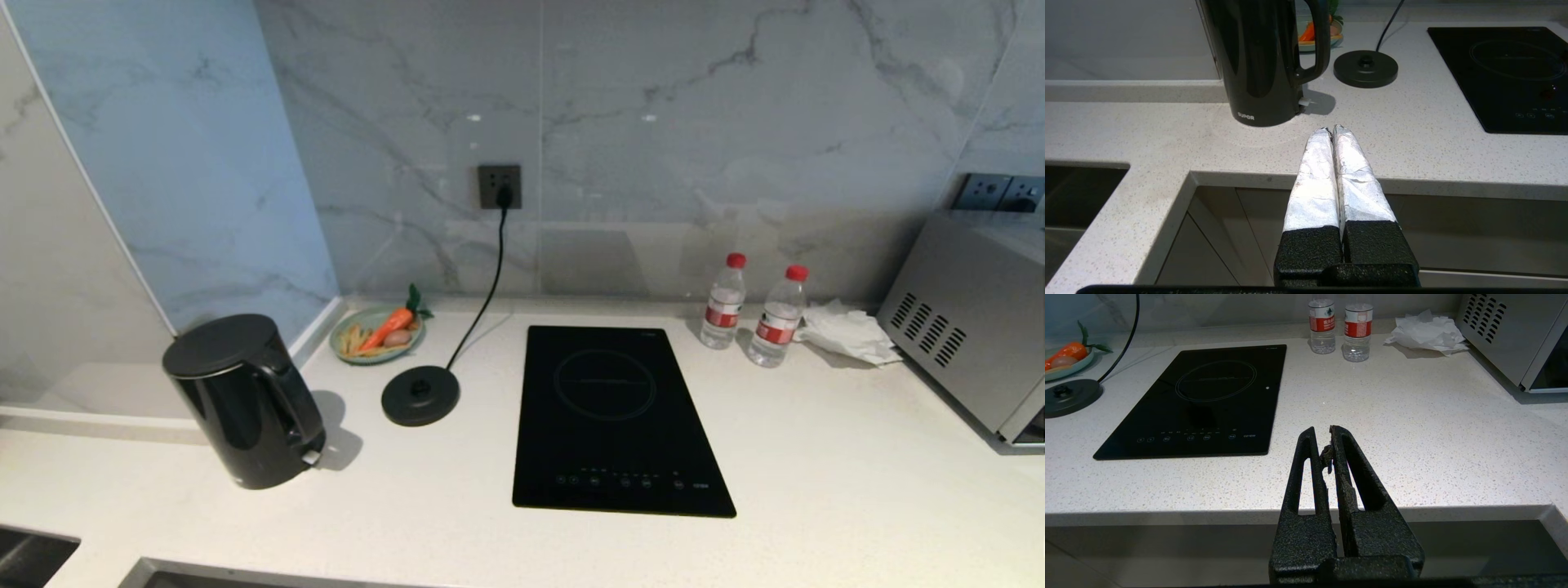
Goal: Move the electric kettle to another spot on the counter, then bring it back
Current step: Grab the kettle
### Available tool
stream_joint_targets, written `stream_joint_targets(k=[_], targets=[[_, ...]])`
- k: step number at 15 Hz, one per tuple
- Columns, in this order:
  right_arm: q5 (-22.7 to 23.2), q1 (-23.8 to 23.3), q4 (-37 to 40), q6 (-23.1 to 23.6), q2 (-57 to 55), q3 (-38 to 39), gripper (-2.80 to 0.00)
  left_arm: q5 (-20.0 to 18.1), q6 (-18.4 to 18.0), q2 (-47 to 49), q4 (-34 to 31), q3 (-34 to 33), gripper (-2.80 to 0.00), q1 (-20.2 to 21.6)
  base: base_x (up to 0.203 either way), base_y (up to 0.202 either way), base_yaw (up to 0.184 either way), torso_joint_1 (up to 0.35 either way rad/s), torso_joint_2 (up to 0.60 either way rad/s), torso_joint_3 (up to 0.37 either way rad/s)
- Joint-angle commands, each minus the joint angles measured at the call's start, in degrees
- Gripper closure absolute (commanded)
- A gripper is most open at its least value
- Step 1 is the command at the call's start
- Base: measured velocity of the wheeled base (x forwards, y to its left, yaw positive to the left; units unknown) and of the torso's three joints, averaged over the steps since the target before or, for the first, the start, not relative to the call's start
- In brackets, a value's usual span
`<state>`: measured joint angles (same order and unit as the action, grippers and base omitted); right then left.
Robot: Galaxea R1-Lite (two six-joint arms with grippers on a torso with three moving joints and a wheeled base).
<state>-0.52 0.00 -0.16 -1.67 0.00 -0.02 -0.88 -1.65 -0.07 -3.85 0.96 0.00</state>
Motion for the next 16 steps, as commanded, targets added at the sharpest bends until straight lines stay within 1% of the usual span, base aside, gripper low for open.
stream_joint_targets(k=[1,5,7,16], targets=[[0.08,0.00,0.06,0.09,0.00,-0.06,0.00,0.00,-0.02,-0.01,-0.01,0.00,0.00,0.00,0.000,0.000,0.000,0.000,0.00,0.000],[0.08,0.00,0.07,0.09,0.09,-0.06,0.00,0.18,0.00,-0.01,0.05,-0.08,0.00,0.00,0.000,0.000,0.000,0.000,0.00,0.000],[0.08,0.00,0.07,0.09,0.09,-0.06,0.00,0.70,1.21,-0.01,1.13,-0.17,0.00,0.00,0.000,0.000,0.000,0.000,0.00,0.000],[0.08,0.00,0.07,0.09,0.01,-0.06,0.00,0.61,1.12,-0.01,1.13,-0.17,0.00,0.00,0.000,0.000,0.000,0.000,0.00,0.000]])
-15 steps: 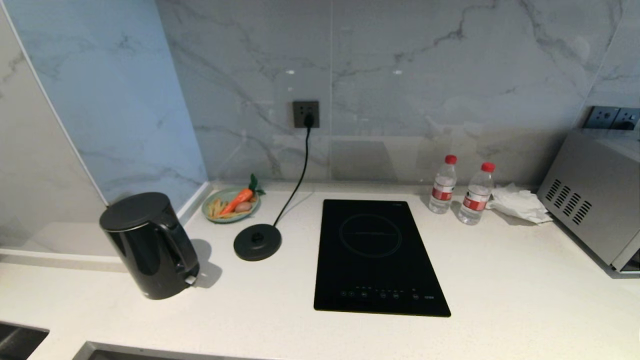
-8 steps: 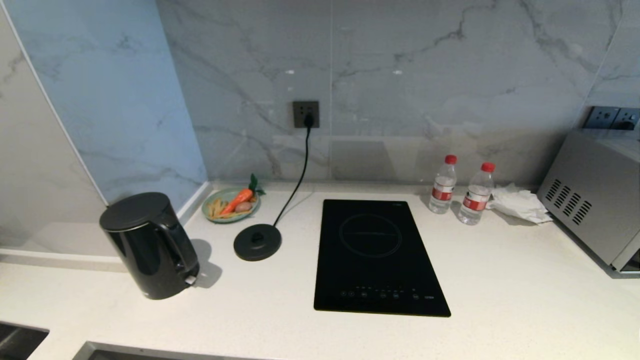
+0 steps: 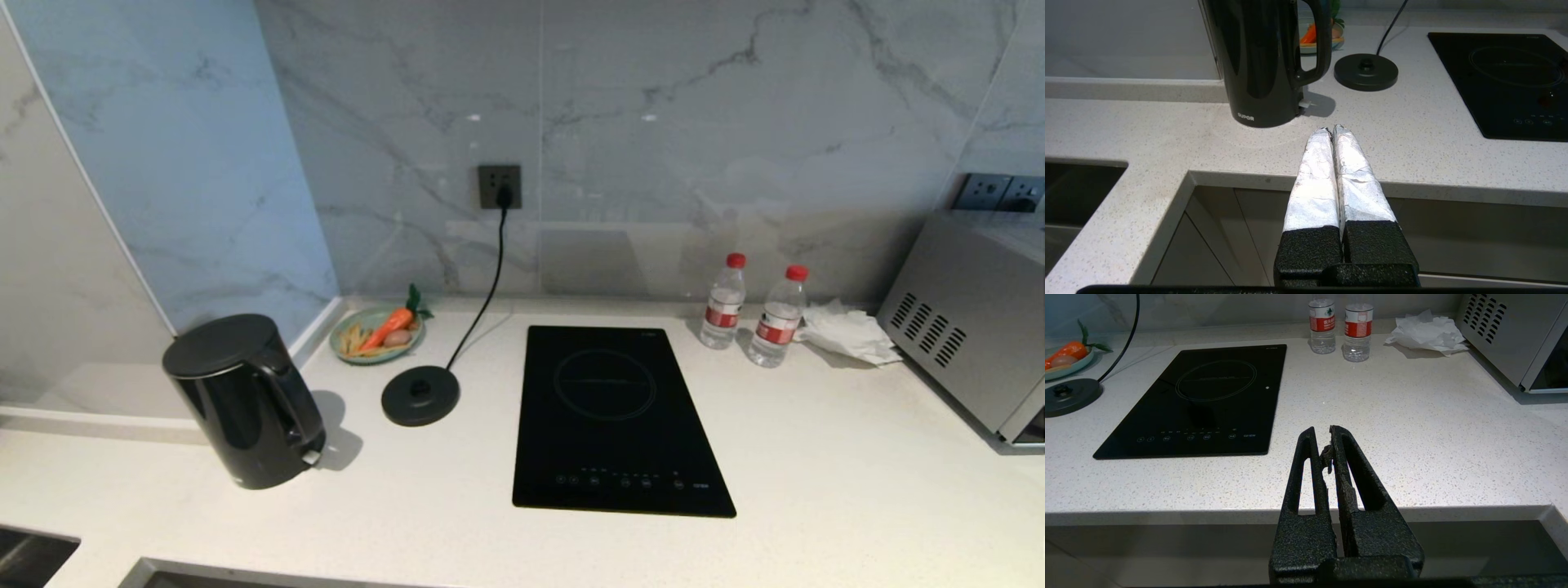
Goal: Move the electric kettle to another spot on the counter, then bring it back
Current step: Grab the kettle
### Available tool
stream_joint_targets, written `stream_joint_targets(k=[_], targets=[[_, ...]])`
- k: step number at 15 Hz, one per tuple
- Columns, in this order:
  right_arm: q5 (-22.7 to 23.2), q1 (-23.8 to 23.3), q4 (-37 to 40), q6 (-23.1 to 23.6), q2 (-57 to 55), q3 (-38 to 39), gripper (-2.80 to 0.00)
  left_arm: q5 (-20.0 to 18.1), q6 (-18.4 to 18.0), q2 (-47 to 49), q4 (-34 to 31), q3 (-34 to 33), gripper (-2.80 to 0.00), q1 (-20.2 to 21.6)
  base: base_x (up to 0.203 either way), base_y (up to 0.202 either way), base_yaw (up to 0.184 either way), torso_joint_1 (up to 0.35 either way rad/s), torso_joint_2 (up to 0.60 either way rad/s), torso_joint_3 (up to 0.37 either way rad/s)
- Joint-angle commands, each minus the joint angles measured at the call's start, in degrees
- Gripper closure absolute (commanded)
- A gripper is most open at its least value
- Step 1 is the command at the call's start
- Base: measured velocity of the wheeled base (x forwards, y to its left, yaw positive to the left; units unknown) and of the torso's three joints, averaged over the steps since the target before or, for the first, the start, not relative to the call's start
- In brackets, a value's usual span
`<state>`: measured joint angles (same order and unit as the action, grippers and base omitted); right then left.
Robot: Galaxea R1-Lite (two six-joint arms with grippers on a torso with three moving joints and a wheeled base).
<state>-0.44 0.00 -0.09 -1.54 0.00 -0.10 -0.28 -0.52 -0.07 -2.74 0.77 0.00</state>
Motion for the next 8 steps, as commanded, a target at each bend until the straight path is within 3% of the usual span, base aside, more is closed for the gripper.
stream_joint_targets(k=[1,8], targets=[[0.00,0.00,0.00,-0.05,0.00,0.01,0.00,0.02,0.02,-0.01,0.11,-0.06,0.00,-0.02,0.000,0.000,0.000,0.000,0.00,0.000],[0.00,0.00,0.00,-0.05,0.00,0.01,0.00,0.02,0.00,0.01,0.02,-0.06,0.00,0.00,0.000,0.000,0.000,0.000,0.00,0.000]])
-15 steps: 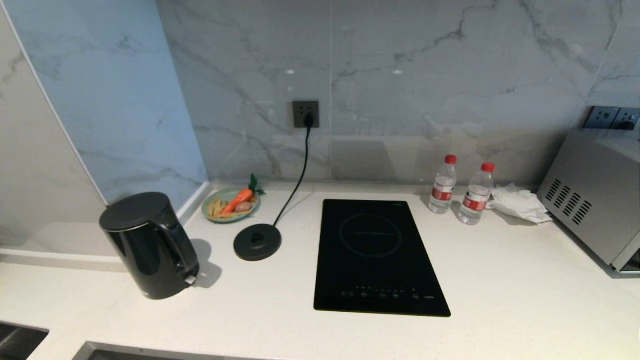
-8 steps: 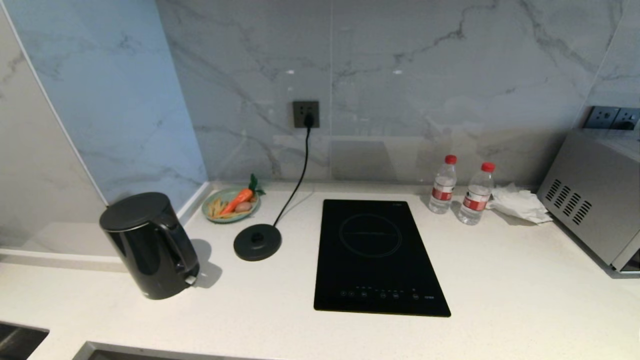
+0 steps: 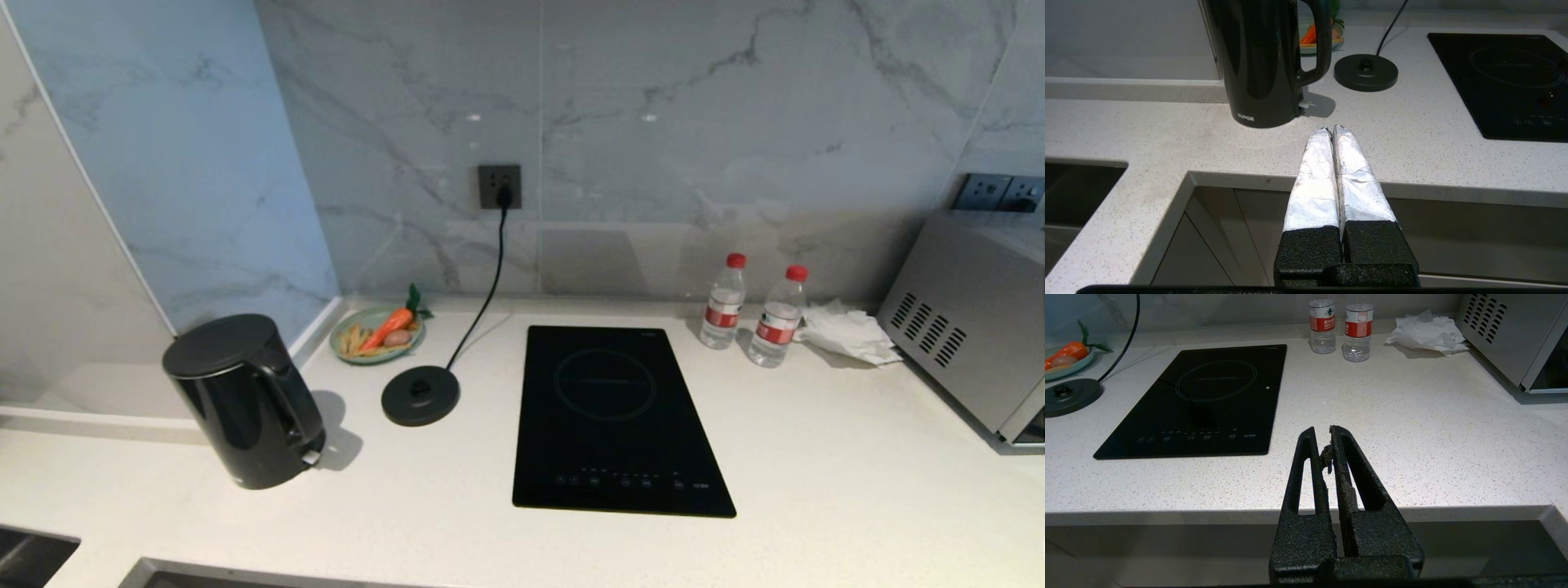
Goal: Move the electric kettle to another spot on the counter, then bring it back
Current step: Grab the kettle
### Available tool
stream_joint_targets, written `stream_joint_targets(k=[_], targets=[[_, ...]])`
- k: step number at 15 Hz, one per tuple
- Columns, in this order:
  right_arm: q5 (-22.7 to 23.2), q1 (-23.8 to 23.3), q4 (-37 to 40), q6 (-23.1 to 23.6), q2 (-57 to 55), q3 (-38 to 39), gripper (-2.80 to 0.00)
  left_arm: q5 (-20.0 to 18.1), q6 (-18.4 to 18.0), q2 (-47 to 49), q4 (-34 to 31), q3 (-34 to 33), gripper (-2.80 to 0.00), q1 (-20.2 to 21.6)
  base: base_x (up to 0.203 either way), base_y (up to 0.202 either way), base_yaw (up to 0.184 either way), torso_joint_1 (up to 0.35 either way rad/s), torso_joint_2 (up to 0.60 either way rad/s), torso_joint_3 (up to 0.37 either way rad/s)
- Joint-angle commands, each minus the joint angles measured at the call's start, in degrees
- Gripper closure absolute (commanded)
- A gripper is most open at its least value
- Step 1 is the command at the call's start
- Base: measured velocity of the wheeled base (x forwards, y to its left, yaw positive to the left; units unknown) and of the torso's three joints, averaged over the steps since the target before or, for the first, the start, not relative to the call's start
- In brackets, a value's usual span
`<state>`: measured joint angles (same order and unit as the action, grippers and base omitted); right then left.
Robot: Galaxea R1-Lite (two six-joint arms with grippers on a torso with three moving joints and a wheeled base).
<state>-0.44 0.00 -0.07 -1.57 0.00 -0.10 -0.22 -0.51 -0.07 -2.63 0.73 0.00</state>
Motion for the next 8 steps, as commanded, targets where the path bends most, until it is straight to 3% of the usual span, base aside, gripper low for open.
stream_joint_targets(k=[1,8], targets=[[0.00,0.00,-0.01,-0.01,0.00,0.01,0.00,-0.04,-0.01,0.07,-0.09,0.06,0.00,0.00,0.000,0.000,0.000,0.000,0.00,0.000],[0.00,0.00,-0.01,-0.01,0.00,0.01,0.00,-0.04,-0.01,0.03,0.00,0.02,0.00,0.00,0.000,0.000,0.000,0.000,0.00,0.000]])
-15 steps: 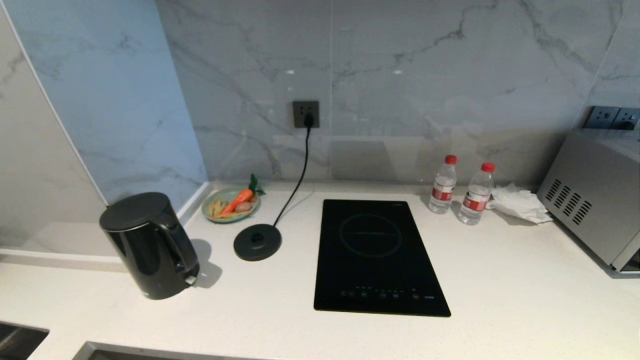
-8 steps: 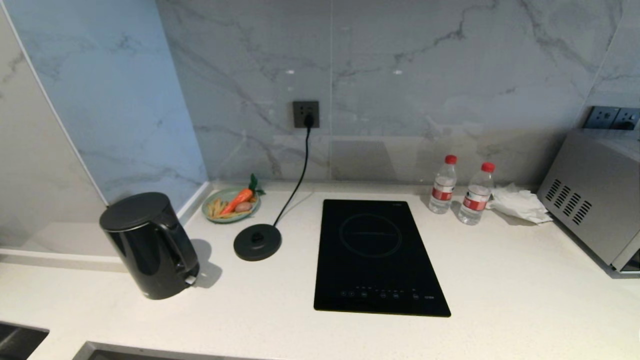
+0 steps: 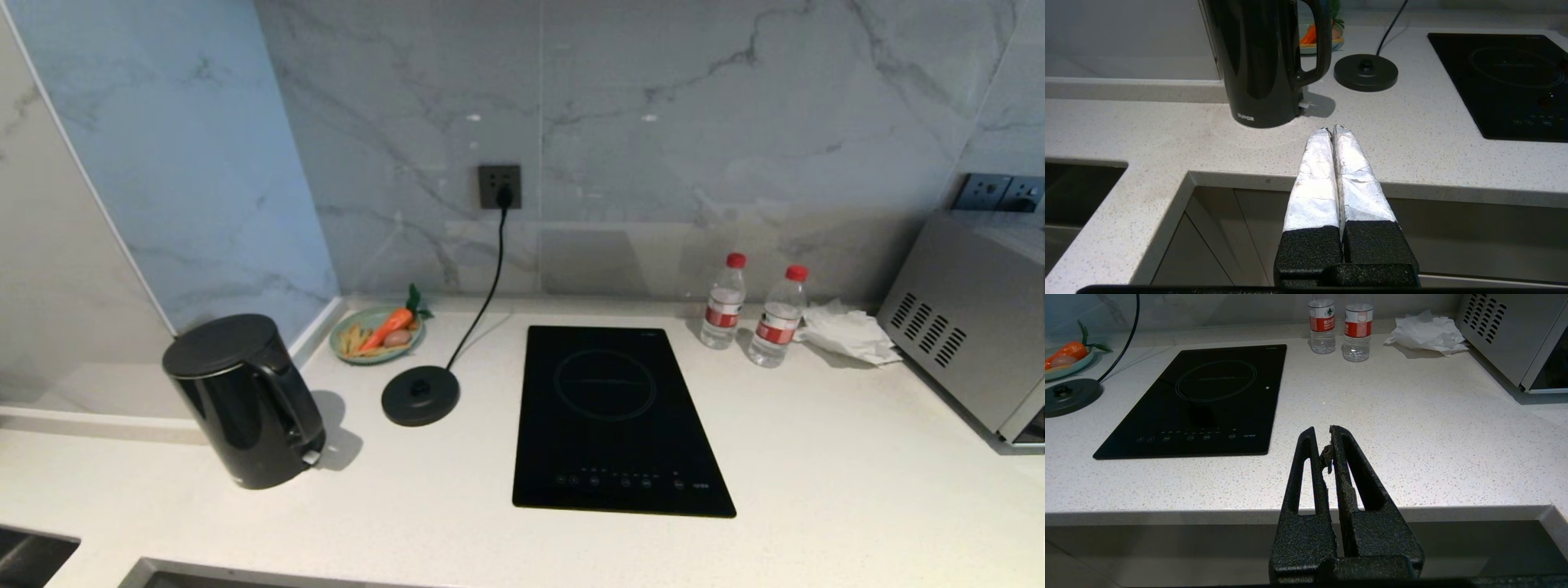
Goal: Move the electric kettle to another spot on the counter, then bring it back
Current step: Grab the kettle
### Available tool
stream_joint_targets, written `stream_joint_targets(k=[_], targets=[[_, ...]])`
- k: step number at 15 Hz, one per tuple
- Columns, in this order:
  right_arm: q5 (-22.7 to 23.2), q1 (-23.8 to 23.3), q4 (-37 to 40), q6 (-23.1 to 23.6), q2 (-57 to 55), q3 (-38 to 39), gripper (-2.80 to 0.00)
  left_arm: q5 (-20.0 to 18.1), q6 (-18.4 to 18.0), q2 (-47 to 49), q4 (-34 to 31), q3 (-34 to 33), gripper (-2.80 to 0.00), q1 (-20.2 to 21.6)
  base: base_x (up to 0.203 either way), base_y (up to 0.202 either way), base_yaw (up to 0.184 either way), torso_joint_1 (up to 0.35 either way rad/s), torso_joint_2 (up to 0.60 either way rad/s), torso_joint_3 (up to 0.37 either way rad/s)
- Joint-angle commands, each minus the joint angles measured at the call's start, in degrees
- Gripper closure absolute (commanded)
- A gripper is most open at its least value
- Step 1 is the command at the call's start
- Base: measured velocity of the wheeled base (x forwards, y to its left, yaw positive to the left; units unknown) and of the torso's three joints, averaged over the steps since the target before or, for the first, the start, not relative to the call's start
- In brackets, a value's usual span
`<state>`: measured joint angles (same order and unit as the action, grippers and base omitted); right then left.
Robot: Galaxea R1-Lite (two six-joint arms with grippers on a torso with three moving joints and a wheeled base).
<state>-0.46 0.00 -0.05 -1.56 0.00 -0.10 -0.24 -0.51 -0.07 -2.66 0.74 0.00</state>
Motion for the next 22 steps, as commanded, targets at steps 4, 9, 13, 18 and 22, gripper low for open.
stream_joint_targets(k=[4,9,13,18,22], targets=[[0.02,0.00,-0.04,-0.02,0.00,0.01,0.00,0.07,0.07,-0.01,-0.07,-0.04,0.00,0.00,0.000,0.000,0.000,0.000,0.00,0.000],[0.02,0.00,-0.04,-0.02,0.00,0.01,0.00,0.07,-0.19,-0.01,-0.07,0.05,0.00,0.08,0.000,0.000,0.000,0.000,0.00,0.000],[0.02,0.00,-0.04,-0.02,0.08,0.01,0.00,-0.08,-0.12,0.01,-0.21,2.29,0.00,0.03,0.000,0.000,0.000,0.000,0.00,0.000],[0.02,0.00,0.05,-0.02,0.00,0.01,0.00,-4.11,0.60,2.19,-5.07,10.54,0.00,0.13,0.000,0.000,0.000,0.000,0.00,0.000],[0.02,0.00,0.03,-0.02,0.00,0.01,0.00,-6.60,0.60,8.78,-3.72,12.92,0.00,0.21,0.000,0.000,0.000,0.000,0.00,0.000]])
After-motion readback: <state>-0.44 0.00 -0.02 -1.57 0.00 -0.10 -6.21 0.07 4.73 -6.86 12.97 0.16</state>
